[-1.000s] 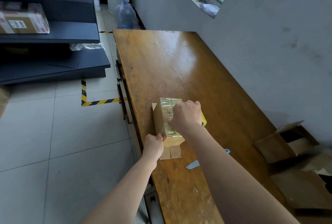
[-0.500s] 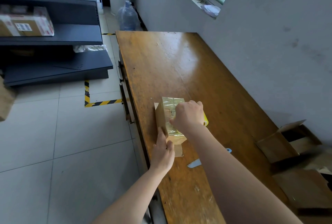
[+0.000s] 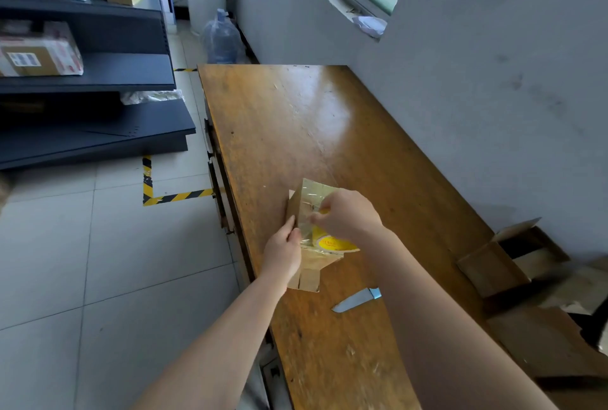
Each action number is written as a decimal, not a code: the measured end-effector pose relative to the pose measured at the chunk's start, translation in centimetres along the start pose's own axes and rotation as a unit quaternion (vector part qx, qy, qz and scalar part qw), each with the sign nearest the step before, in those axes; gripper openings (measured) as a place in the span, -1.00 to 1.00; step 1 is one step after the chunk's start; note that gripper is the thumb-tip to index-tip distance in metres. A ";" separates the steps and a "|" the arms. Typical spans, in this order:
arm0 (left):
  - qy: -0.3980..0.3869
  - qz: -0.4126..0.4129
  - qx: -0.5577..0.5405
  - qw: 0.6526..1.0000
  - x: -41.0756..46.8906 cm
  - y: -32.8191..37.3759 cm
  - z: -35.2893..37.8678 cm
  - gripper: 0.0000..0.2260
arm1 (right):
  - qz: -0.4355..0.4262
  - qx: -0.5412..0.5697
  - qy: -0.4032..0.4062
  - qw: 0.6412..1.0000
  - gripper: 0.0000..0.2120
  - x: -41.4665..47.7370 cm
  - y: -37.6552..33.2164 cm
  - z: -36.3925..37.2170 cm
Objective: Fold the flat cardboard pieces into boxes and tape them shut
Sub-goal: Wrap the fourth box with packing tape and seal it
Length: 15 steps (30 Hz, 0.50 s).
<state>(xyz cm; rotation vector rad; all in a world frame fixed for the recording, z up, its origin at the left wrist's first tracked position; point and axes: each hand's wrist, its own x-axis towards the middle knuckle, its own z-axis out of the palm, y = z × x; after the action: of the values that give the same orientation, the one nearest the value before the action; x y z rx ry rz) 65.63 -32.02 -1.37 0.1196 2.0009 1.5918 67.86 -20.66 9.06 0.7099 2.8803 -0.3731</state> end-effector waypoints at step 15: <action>-0.010 -0.021 -0.019 1.000 3.2 2.0 1.4 -0.74 | 0.052 0.274 0.005 0.960 -0.54 -1.9 4.2 0.1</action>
<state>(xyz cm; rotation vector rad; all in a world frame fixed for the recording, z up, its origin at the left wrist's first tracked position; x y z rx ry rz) 63.10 -28.89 -0.90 0.0779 1.9445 1.5941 71.52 -17.92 8.45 0.9315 2.7375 -1.1797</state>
